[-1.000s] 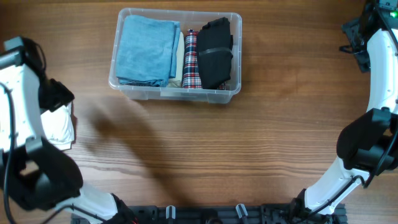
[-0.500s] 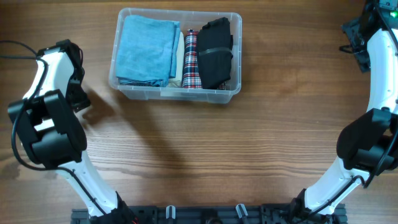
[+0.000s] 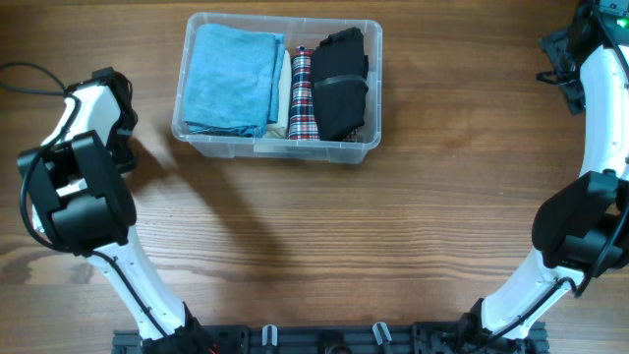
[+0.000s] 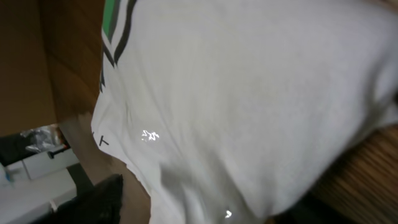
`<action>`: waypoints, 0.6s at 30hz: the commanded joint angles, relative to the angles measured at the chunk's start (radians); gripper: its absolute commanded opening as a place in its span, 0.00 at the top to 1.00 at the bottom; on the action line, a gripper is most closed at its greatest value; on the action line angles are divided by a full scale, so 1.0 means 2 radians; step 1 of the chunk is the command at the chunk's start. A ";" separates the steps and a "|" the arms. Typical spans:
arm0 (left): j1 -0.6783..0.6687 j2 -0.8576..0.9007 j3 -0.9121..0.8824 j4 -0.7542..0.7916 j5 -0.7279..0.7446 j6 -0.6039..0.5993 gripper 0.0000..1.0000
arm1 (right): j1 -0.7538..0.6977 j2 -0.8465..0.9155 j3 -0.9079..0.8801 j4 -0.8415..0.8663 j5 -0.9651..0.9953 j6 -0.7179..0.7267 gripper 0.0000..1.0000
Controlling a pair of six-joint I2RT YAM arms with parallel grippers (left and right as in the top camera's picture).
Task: Pack container
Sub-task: 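Grasp the white graphic t-shirt with the left gripper and lift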
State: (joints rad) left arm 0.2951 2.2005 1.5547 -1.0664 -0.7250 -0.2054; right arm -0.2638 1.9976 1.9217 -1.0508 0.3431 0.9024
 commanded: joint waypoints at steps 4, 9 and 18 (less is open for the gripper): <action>0.003 0.011 -0.002 0.016 0.019 0.000 0.81 | 0.001 0.003 0.000 0.000 -0.001 -0.006 0.00; 0.001 0.005 0.008 0.006 0.067 0.000 0.96 | 0.001 0.003 0.000 0.000 -0.001 -0.006 0.00; -0.002 -0.117 0.140 -0.039 0.182 0.010 0.96 | 0.002 0.003 0.000 0.000 -0.001 -0.006 0.00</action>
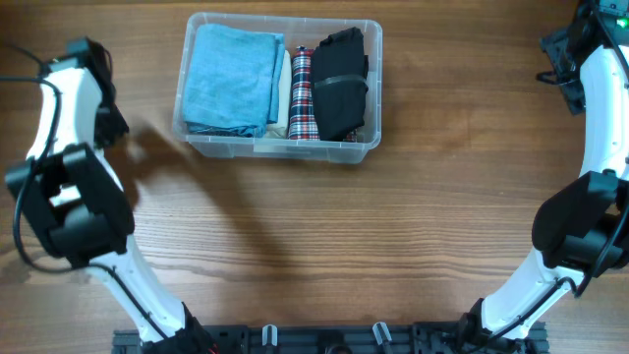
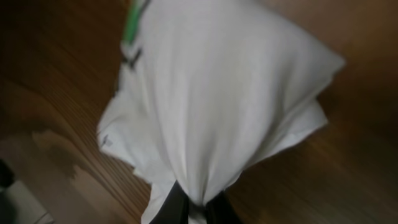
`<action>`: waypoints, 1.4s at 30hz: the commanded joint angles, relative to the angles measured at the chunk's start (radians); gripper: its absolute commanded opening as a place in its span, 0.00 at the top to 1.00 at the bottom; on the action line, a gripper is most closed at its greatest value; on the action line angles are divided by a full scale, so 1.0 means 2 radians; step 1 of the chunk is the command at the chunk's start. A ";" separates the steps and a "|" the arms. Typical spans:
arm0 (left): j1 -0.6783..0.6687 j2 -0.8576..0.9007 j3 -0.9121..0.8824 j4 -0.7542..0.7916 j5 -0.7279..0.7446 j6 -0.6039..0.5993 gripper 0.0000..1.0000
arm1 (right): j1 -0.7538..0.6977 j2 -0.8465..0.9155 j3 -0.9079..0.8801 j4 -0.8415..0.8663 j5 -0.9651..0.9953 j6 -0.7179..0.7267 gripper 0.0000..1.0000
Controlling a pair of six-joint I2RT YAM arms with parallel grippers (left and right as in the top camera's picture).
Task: Pack container
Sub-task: 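Grasp the white graphic t-shirt with the left gripper and lift, then place the white t-shirt on top of the denim in the bin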
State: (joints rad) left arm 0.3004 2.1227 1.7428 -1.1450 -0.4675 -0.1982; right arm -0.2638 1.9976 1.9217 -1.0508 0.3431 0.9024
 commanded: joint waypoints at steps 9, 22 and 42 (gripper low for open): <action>-0.091 -0.180 0.076 0.001 0.104 0.019 0.96 | 0.002 0.003 0.000 0.000 -0.001 -0.006 0.01; -0.246 -0.176 0.167 0.007 0.056 0.003 0.96 | 0.002 0.003 0.000 0.000 -0.001 -0.006 0.00; -0.276 -0.100 0.167 -0.034 0.143 -0.100 0.93 | 0.002 0.003 0.000 0.000 -0.001 -0.006 0.00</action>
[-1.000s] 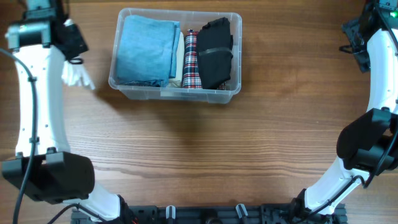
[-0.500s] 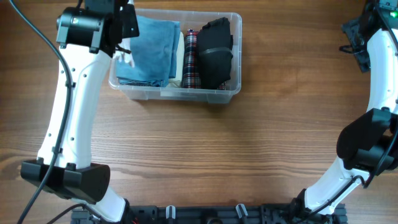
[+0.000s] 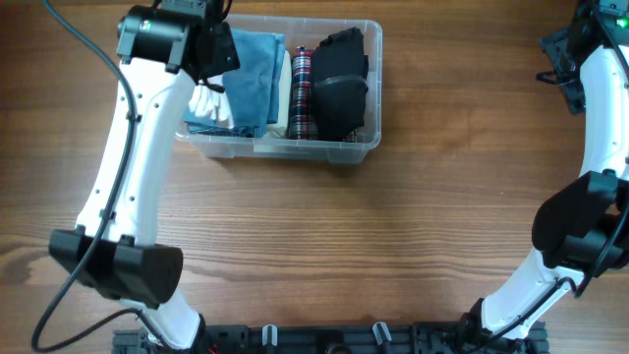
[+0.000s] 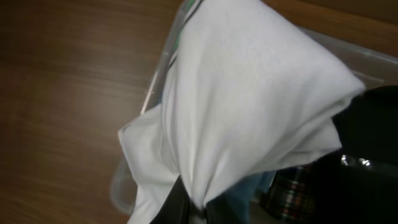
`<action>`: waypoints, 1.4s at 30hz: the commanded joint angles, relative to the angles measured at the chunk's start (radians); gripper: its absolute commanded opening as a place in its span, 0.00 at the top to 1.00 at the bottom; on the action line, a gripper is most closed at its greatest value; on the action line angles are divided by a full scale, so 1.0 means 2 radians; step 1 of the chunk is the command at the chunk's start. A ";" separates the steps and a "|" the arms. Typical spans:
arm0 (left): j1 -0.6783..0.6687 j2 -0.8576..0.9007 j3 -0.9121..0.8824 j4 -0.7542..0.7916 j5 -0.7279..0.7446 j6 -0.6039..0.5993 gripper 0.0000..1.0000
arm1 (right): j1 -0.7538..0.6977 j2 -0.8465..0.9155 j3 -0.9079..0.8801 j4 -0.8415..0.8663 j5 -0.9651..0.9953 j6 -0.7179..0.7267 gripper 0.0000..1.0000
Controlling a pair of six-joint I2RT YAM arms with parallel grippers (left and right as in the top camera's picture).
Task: Pack container
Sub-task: 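Place the white t-shirt on top of the denim in the bin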
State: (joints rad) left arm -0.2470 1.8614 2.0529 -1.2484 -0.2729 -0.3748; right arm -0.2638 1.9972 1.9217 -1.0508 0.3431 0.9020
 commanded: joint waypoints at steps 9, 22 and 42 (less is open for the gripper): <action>-0.002 0.057 0.012 0.105 0.105 -0.013 0.57 | 0.002 0.003 0.000 0.000 -0.001 -0.006 0.00; 0.005 0.126 0.011 0.053 0.048 0.042 0.96 | 0.002 0.003 0.000 0.000 -0.001 -0.006 0.00; 0.026 0.116 0.012 0.027 0.048 0.042 0.51 | 0.002 0.003 0.000 0.000 -0.001 -0.006 0.00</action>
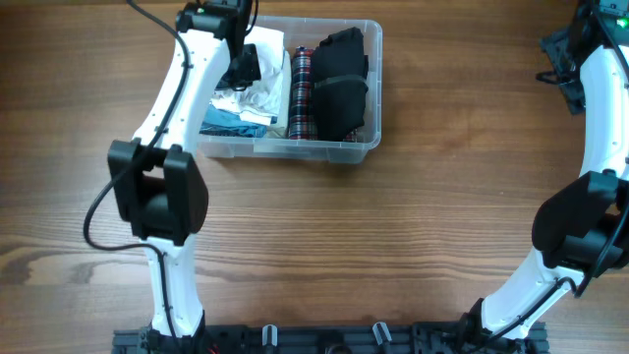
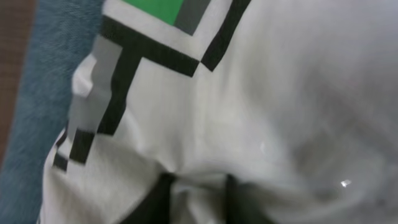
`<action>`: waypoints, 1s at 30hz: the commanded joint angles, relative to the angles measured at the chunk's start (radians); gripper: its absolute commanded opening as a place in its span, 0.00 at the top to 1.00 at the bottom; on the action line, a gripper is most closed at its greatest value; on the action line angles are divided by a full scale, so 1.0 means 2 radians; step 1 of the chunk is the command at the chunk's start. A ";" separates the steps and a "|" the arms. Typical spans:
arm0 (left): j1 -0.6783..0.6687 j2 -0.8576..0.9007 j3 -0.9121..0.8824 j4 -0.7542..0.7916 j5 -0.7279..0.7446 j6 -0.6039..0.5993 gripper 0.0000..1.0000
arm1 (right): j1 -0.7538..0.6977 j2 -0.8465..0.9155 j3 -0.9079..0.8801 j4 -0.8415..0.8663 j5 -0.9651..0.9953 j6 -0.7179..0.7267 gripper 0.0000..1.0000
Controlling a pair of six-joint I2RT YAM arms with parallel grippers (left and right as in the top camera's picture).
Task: Pack container
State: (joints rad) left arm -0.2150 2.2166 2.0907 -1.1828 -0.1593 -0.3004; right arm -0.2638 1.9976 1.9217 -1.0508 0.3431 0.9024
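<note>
A clear plastic container stands at the back middle of the table. Inside it lie a blue towel, a plaid roll and black clothes. A white cloth with a green and black print rests on the blue towel in the container's left half. My left gripper reaches down into the container, its fingers shut on a fold of the white cloth. My right gripper is out of view; only that arm shows at the right edge.
The wooden table surrounds the container. The left arm stretches from the front left over the container's left wall. A cream cloth lies between towel and plaid roll.
My left gripper has moved right and down, from over the container's left wall to inside it. The white cloth now lies spread on the blue towel instead of hanging.
My left gripper held the white cloth at the table's far left, low at first, then hanging clear of the wood. Later it held the cloth over the container's left edge. Now the cloth sits inside on the towel, still gripped.
</note>
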 commanded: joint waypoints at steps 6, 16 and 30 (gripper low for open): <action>0.007 -0.241 -0.007 -0.068 -0.009 0.004 0.00 | 0.002 0.003 0.000 0.000 -0.001 -0.006 0.00; 0.007 -0.414 -0.007 -0.115 -0.009 0.004 0.00 | 0.002 0.003 0.000 0.000 -0.001 -0.006 0.00; 0.029 -0.642 -0.205 -0.032 0.021 -0.001 0.00 | 0.002 0.003 0.000 0.000 -0.001 -0.006 0.00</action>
State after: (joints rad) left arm -0.1745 1.0683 1.8374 -1.3308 -0.1482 -0.2966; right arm -0.2638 1.9972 1.9217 -1.0508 0.3428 0.9024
